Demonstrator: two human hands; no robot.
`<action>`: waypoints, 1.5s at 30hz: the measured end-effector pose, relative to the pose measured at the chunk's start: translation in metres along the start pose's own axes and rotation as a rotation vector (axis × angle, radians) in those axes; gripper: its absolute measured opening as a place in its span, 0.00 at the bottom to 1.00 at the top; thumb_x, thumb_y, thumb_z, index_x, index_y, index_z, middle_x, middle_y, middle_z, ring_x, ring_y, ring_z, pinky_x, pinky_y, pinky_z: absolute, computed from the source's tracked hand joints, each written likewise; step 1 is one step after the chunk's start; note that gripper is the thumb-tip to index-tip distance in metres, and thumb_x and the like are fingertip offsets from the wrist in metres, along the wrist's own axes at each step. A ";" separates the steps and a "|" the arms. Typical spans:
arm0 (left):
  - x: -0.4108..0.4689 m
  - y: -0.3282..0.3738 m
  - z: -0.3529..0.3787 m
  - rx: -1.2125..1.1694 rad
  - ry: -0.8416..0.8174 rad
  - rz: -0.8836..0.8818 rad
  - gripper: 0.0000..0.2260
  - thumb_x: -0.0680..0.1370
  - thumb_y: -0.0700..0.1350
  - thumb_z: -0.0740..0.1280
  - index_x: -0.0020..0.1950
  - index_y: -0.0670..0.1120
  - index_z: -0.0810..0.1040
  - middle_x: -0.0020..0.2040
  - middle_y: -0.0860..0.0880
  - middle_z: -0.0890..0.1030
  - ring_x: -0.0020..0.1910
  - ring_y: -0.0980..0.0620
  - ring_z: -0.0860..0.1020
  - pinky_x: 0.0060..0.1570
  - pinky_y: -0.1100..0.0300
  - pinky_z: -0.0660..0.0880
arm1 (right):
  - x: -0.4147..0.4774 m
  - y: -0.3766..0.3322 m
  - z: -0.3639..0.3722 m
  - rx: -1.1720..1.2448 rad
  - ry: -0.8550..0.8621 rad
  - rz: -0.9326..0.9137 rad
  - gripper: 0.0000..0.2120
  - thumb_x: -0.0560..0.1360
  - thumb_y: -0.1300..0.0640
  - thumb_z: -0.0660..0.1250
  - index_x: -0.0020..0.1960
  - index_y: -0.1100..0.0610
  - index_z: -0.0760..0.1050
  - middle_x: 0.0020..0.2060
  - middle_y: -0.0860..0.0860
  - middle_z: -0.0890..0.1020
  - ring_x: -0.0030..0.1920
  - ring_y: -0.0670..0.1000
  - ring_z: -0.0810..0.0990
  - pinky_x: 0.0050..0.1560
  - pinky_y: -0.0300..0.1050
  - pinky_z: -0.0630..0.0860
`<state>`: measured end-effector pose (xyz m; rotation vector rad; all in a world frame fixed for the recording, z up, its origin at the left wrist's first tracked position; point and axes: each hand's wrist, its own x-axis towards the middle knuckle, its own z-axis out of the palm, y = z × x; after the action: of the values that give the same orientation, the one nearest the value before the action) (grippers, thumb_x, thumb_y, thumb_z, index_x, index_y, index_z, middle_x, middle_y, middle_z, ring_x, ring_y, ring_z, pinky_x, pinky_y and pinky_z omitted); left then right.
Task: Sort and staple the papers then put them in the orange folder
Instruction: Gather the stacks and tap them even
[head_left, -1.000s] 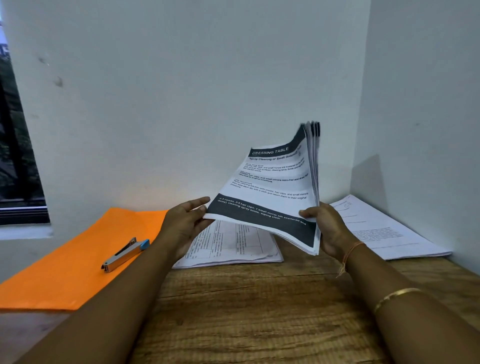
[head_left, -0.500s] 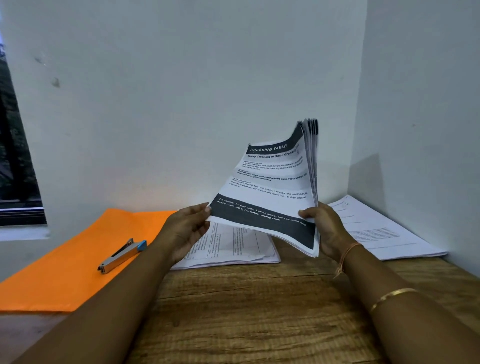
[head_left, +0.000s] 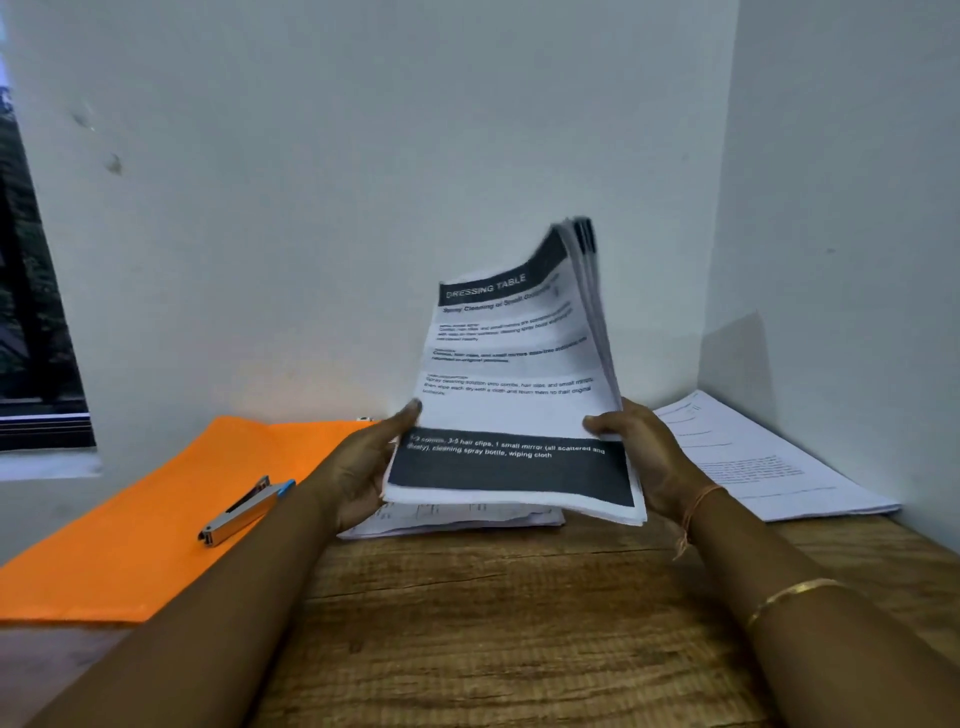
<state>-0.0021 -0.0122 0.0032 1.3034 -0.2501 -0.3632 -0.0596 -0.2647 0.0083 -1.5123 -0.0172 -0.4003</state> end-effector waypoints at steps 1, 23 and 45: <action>-0.001 -0.002 0.003 0.080 0.008 0.038 0.14 0.77 0.48 0.65 0.58 0.42 0.78 0.49 0.43 0.83 0.43 0.46 0.82 0.41 0.55 0.80 | -0.001 0.000 0.003 -0.022 -0.038 -0.018 0.10 0.76 0.69 0.59 0.50 0.58 0.76 0.40 0.52 0.82 0.39 0.51 0.80 0.38 0.41 0.76; 0.000 -0.016 0.023 0.571 0.186 0.533 0.14 0.80 0.41 0.60 0.66 0.47 0.68 0.58 0.48 0.76 0.58 0.50 0.75 0.55 0.57 0.72 | 0.000 0.009 0.022 -0.230 -0.023 -0.317 0.10 0.82 0.57 0.55 0.58 0.46 0.71 0.55 0.45 0.78 0.60 0.48 0.76 0.66 0.46 0.69; -0.003 -0.021 0.022 0.216 -0.092 -0.029 0.15 0.79 0.50 0.63 0.64 0.48 0.71 0.58 0.43 0.79 0.49 0.42 0.82 0.35 0.51 0.81 | 0.010 0.017 0.007 -0.215 0.292 -0.173 0.13 0.83 0.53 0.54 0.50 0.57 0.75 0.42 0.49 0.78 0.49 0.51 0.75 0.51 0.42 0.68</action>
<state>-0.0156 -0.0353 -0.0111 1.5056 -0.3559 -0.4298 -0.0446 -0.2605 -0.0053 -1.6561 0.1295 -0.7795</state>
